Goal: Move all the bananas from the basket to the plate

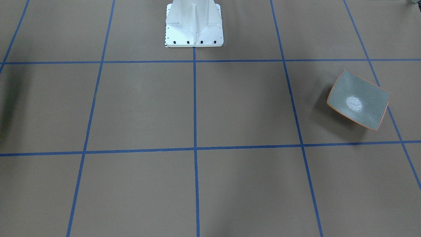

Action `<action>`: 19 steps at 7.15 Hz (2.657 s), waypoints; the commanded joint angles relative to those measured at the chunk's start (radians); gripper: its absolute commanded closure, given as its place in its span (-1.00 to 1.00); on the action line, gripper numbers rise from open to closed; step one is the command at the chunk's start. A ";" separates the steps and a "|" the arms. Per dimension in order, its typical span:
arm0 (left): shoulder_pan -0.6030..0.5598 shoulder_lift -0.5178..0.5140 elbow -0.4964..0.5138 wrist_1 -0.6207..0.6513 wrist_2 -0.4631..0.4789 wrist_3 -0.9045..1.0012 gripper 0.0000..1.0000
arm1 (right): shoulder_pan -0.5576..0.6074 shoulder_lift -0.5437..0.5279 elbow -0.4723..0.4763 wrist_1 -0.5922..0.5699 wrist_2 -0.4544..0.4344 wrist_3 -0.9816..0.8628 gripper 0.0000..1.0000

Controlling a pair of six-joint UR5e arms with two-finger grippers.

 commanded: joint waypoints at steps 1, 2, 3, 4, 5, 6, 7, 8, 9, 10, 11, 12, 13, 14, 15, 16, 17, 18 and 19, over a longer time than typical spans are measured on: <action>0.055 -0.058 -0.003 -0.161 -0.034 -0.286 -1.00 | -0.088 0.072 0.018 0.001 0.023 0.051 1.00; 0.152 -0.119 -0.004 -0.214 -0.032 -0.506 -1.00 | -0.135 0.075 0.088 0.001 0.013 0.196 1.00; 0.203 -0.176 -0.029 -0.213 -0.032 -0.694 -1.00 | -0.189 0.102 0.126 0.000 -0.003 0.234 1.00; 0.235 -0.237 -0.033 -0.213 -0.026 -0.849 -1.00 | -0.252 0.121 0.160 0.000 -0.033 0.236 1.00; 0.273 -0.317 -0.029 -0.211 -0.023 -0.989 -1.00 | -0.331 0.177 0.176 0.000 -0.096 0.222 1.00; 0.325 -0.375 -0.030 -0.208 -0.020 -1.115 -1.00 | -0.428 0.236 0.188 0.000 -0.169 0.231 1.00; 0.368 -0.420 -0.030 -0.205 -0.020 -1.292 -1.00 | -0.521 0.260 0.202 -0.002 -0.272 0.230 1.00; 0.407 -0.464 -0.018 -0.203 -0.018 -1.429 -1.00 | -0.598 0.285 0.203 0.000 -0.344 0.208 1.00; 0.431 -0.471 -0.007 -0.202 -0.014 -1.484 -1.00 | -0.679 0.325 0.211 -0.003 -0.416 0.195 1.00; 0.485 -0.494 0.011 -0.197 0.003 -1.558 -1.00 | -0.782 0.348 0.234 -0.011 -0.542 0.194 1.00; 0.529 -0.505 0.003 -0.197 0.068 -1.643 -0.99 | -0.871 0.383 0.240 -0.038 -0.657 0.194 1.00; 0.563 -0.505 0.005 -0.197 0.103 -1.738 -0.94 | -0.934 0.453 0.242 -0.134 -0.744 0.196 1.00; 0.583 -0.505 0.009 -0.196 0.127 -1.813 -0.93 | -0.989 0.513 0.248 -0.217 -0.827 0.199 1.00; 0.606 -0.514 0.023 -0.190 0.132 -1.917 -0.89 | -1.045 0.543 0.248 -0.232 -0.906 0.205 1.00; 0.629 -0.538 0.034 -0.188 0.132 -1.974 -0.90 | -1.097 0.563 0.246 -0.233 -0.978 0.207 1.00; 0.645 -0.549 0.039 -0.176 0.141 -1.998 -0.91 | -1.138 0.572 0.246 -0.242 -1.038 0.208 1.00; 0.662 -0.561 0.048 -0.176 0.158 -2.015 -0.92 | -1.177 0.581 0.246 -0.250 -1.085 0.210 1.00; 0.671 -0.578 0.060 -0.176 0.158 -2.021 -0.92 | -1.218 0.589 0.248 -0.281 -1.144 0.211 1.00; 0.679 -0.584 0.068 -0.176 0.158 -2.032 -0.92 | -1.231 0.618 0.248 -0.310 -1.155 0.213 1.00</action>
